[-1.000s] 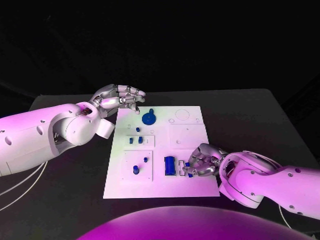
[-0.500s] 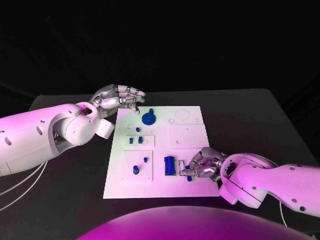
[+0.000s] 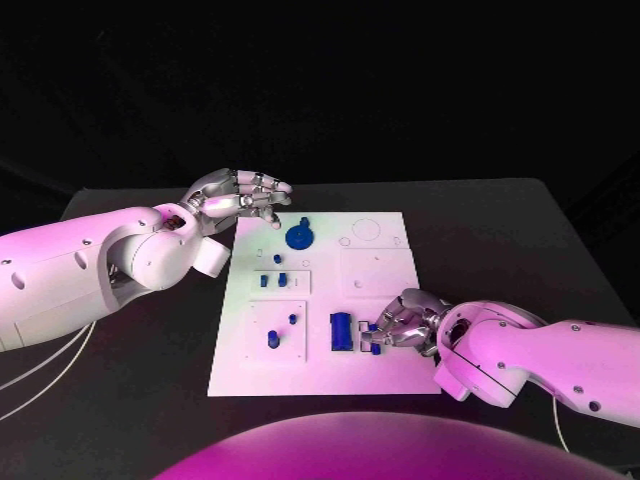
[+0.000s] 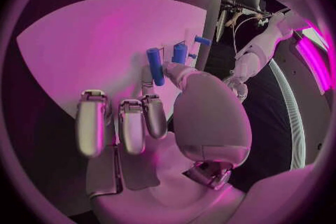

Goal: Assemble the parts on the task board

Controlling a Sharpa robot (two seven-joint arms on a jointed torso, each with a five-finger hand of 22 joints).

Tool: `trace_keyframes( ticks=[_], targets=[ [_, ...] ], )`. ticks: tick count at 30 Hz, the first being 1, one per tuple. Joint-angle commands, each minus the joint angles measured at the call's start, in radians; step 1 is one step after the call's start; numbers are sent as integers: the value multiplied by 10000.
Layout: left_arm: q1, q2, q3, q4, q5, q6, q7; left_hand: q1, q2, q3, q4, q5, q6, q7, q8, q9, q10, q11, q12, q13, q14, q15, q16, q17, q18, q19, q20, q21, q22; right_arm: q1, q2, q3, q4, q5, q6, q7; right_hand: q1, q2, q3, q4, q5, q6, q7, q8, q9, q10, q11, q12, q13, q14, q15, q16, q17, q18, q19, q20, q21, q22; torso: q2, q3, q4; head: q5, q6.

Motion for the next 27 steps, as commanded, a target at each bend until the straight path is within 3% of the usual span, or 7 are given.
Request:
trace_keyframes(
  ticks=[1,27],
  targets=[
    [6,2,6,37,-40,149,35,7,56,-51,27,-23,-50,-14,54,13,-67,-19,37,14,-63,25,50,-2,126,-3,79,-38,-12,-3,69,-8,-33,-63,22,100,4,80,-55,-30,23,333,-402,64,19,646,-188,10,1695,950,-34,9,2099,-89,543,-79,-29,2130,9,-9,-12,21,0],
    [8,-29,6,51,-110,200,-7,-1,58,-54,52,-21,-67,-15,90,8,-81,-20,67,11,-75,26,54,-6,126,-10,83,-54,-18,63,251,-3,-254,-2,304,29,-205,79,-185,84,19,320,-383,100,22,641,-173,-7,1697,951,-22,11,2105,-86,537,-71,-49,2126,-4,-5,-21,48,0]
  ],
)
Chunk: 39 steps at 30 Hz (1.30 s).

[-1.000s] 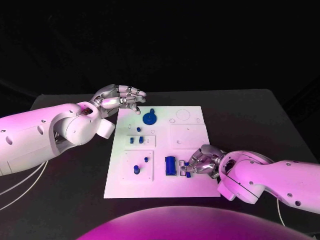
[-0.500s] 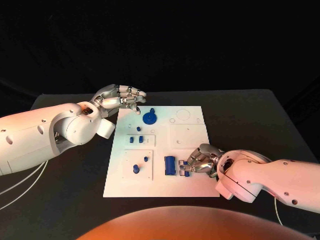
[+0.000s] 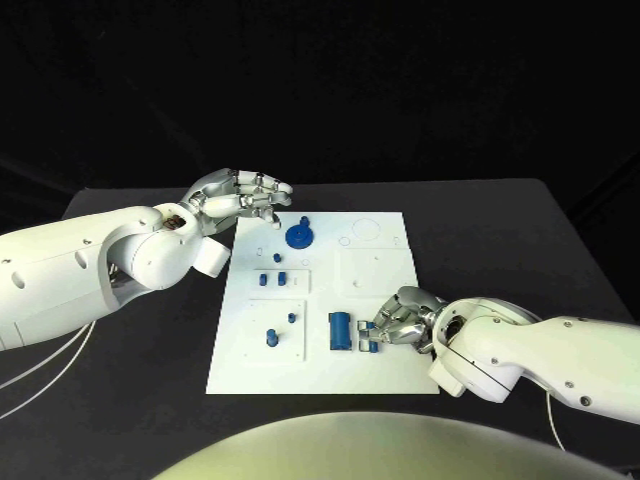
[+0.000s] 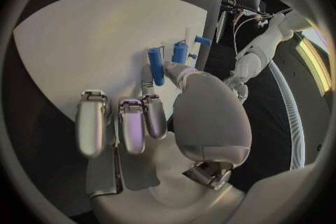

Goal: Assemble the parts on the task board

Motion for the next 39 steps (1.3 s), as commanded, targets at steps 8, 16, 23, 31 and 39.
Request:
trace_keyframes(
  ticks=[8,16,23,31,39],
  targets=[
    [3,71,3,-39,-112,228,34,-4,60,-27,29,-21,-69,-14,44,7,-83,-19,69,11,-76,27,54,-7,126,-11,84,-56,-11,79,-38,-3,44,89,293,-10,-287,87,-81,85,30,316,-379,5,15,661,-157,13,1716,951,-26,17,2120,-91,545,-70,-24,2137,10,-12,-6,-22,0],
    [2,81,1,-62,-128,235,38,-4,60,-27,29,-21,-69,-14,44,7,-83,-19,69,11,-76,27,54,-7,126,-11,84,-56,-11,129,-108,4,173,133,315,-33,-290,95,-82,88,33,319,-383,8,15,662,-160,13,1716,953,-25,21,2129,-92,546,-70,-20,2138,-2,-5,6,-32,0],
    [2,78,0,-60,-130,236,38,-4,60,-27,29,-21,-69,-14,44,7,-83,-19,69,11,-76,27,54,-7,126,-11,84,-56,-11,151,-67,9,86,97,399,-74,-291,92,-87,87,34,317,-386,10,15,658,-162,-2,1707,952,-26,18,2122,-93,548,-69,-14,2140,0,1,6,-17,0],
    [3,71,1,-53,-138,227,38,-4,60,-27,29,-21,-69,-14,44,7,-83,-19,69,11,-76,27,54,-7,126,-11,84,-56,-11,158,17,9,6,-36,602,-151,-467,-40,-251,196,26,300,-376,26,4,657,-155,-10,1713,949,-21,11,2108,-88,541,-65,-42,2134,9,-3,-5,4,0],
    [2,98,-1,-82,-147,233,43,-4,60,-27,29,-21,-69,-14,44,7,-83,-19,69,11,-76,27,54,-7,126,-11,84,-56,-11,159,83,8,0,-65,704,-167,-686,-229,-514,372,9,319,-371,55,-12,657,-148,-23,1717,948,-16,10,2107,-86,539,-59,-55,2132,8,-12,-4,-11,0]
  ],
)
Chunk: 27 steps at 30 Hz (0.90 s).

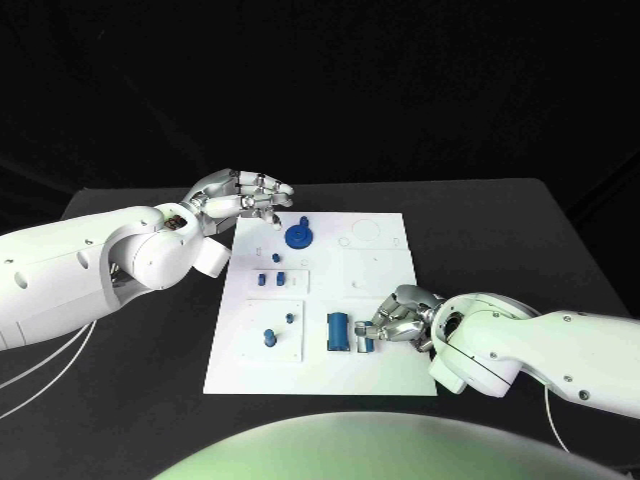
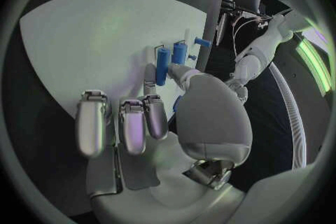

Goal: Assemble the parts on the task board

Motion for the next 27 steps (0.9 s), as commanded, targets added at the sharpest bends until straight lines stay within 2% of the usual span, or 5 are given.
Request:
trace_keyframes(
  ticks=[1,14,27],
  targets=[
    [4,27,4,5,-37,162,64,-4,60,-28,30,-21,-69,-14,45,8,-83,-19,69,11,-76,27,54,-7,126,-11,84,-56,-14,-2,29,1,19,-133,308,-15,-76,-18,-35,-1,11,46,-66,34,-9,586,-72,-23,1719,948,-16,10,2101,-86,539,-59,-56,2134,3,-10,0,-6,0],
    [4,19,3,9,-38,160,60,-4,60,-28,30,-21,-69,-14,45,8,-83,-19,69,11,-76,27,54,-7,126,-11,84,-56,-14,-3,62,0,16,-198,243,-14,-113,-50,-107,35,7,41,-63,36,-15,580,-69,-48,1707,944,-15,3,2084,-82,534,-59,-77,2129,-9,9,4,19,0],
    [3,22,2,10,-38,165,58,-4,60,-28,30,-21,-69,-14,45,8,-83,-19,69,11,-76,27,54,-7,126,-11,84,-56,-14,-3,72,0,10,-230,238,-13,-174,-103,-235,108,7,37,-58,42,-25,577,-66,-61,1705,944,-11,1,2082,-81,532,-57,-85,2127,-3,12,-1,5,0]
  ],
)
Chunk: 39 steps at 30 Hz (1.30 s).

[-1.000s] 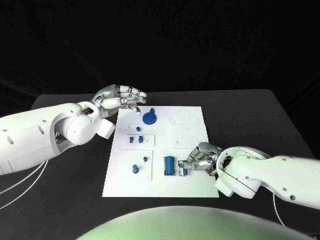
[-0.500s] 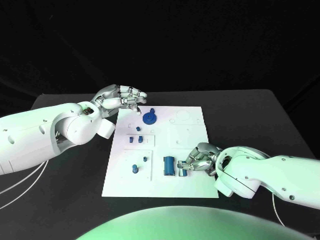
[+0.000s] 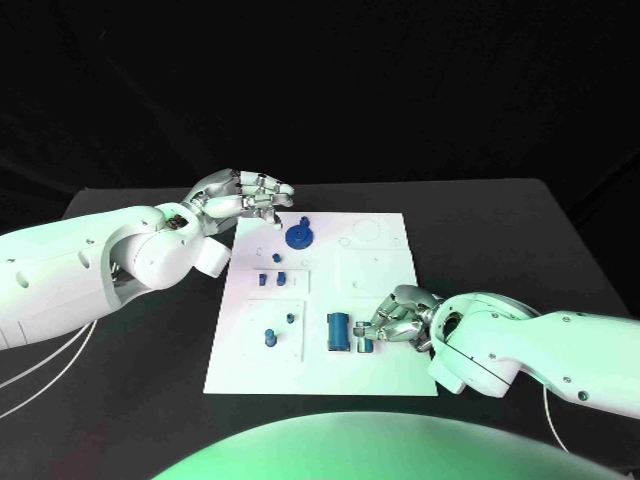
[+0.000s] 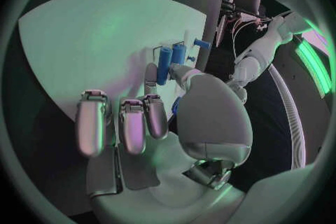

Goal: Assemble the parts on the task board

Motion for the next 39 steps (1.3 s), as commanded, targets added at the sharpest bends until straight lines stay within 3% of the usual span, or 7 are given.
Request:
trace_keyframes(
  ticks=[1,10,39],
  targets=[
    [4,19,5,20,-20,158,62,-4,60,-28,30,-21,-69,-14,45,8,-83,-19,69,11,-76,27,54,-6,126,-11,84,-56,-15,-11,21,-5,8,-120,168,7,-117,-28,-80,11,9,-23,4,39,-2,597,-50,-55,1711,945,-10,3,2089,-81,533,-56,-49,2122,4,3,2,-9,0],
    [4,20,5,17,-20,162,60,-4,60,-28,30,-21,-69,-14,45,8,-83,-19,69,11,-76,27,54,-6,126,-11,84,-56,-15,-11,14,-5,-34,-129,163,3,-176,-53,-180,78,11,-25,7,42,-12,594,-46,-69,1707,942,-7,-3,2077,-78,529,-54,-64,2118,-1,-11,4,-21,0],
    [4,25,4,10,-20,166,54,21,84,-9,45,-15,-89,-17,86,0,-101,-22,101,5,-87,25,58,-11,128,-11,85,-69,-20,-11,10,-5,-62,-156,185,4,-393,-190,-632,133,3,-35,20,56,-49,583,-33,-111,1698,939,5,-11,2062,-75,525,-44,-87,2113,2,-5,4,-17,0]
  ],
)
